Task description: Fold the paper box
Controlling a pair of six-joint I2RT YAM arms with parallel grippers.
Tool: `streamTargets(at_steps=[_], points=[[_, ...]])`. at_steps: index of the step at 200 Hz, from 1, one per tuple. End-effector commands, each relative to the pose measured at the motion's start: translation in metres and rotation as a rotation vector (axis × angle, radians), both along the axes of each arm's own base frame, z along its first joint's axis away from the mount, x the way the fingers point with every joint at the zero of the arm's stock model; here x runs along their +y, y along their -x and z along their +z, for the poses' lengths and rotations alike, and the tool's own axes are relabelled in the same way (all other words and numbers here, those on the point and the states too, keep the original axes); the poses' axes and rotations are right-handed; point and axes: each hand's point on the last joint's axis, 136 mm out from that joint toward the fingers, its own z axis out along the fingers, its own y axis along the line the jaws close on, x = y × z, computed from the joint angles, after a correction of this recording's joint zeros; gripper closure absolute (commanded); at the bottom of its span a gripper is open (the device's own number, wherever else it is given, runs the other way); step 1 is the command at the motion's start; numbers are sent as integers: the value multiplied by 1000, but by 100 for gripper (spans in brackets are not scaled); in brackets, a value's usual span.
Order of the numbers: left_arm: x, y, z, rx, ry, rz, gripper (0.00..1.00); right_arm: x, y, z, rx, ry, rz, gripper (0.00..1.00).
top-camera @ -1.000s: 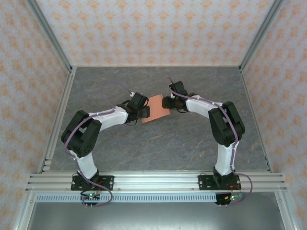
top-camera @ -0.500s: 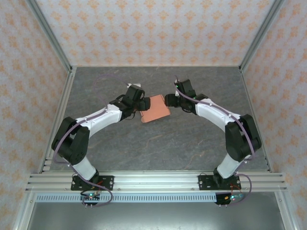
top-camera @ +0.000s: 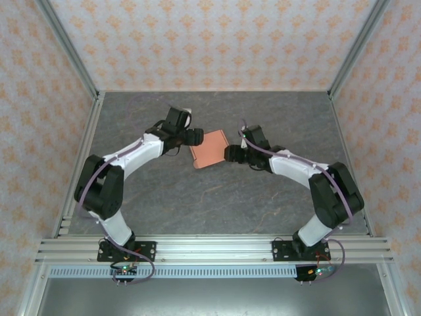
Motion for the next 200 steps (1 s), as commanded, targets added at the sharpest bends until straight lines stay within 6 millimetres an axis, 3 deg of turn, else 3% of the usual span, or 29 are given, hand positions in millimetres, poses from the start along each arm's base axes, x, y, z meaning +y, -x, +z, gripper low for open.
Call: streamTargets(at_steps=[1, 54, 102, 145, 200], points=[[-2, -7, -12, 79, -39, -135, 22, 21, 1, 17, -10, -215, -75, 38], [-25, -27, -40, 198, -1, -297, 22, 50, -4, -1, 32, -406, -137, 42], [-39, -32, -54, 272, 79, -374, 22, 53, -11, -23, 67, -426, -190, 49], [-45, -20, -60, 329, 124, -394, 27, 46, -14, -27, 52, -345, -177, 50], [-43, 9, -67, 365, 231, -315, 30, 30, -36, -27, 79, -307, -136, 52]])
